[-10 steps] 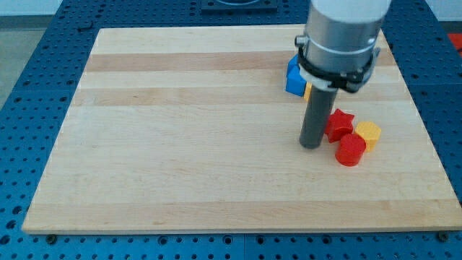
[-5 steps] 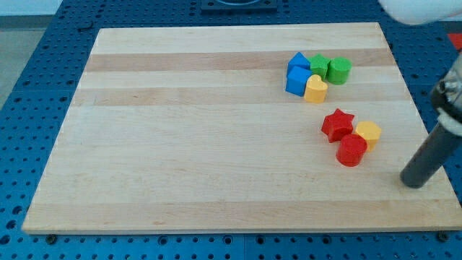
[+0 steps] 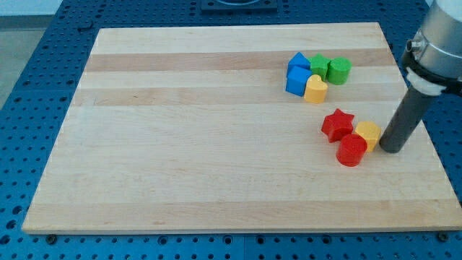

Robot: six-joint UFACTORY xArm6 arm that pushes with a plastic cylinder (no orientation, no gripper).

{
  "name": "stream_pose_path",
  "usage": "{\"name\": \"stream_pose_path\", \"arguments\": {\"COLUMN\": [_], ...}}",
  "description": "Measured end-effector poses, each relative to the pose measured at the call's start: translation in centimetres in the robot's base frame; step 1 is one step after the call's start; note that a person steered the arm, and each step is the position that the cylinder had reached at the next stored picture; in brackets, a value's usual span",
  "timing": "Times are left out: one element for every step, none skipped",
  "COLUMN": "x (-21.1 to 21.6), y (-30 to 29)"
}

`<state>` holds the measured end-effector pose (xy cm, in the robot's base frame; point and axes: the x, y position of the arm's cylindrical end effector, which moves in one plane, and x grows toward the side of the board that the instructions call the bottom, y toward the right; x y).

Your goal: Move the red star closer to the group of the blocks

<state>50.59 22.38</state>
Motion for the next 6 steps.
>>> {"name": "stream_pose_path", "arguments": {"x": [0.3, -1.2, -1.3, -1.3, -1.3, -1.3], "y": [-1.4, -1.5, -3.0, -5.7, -6.5, -6.5]}}
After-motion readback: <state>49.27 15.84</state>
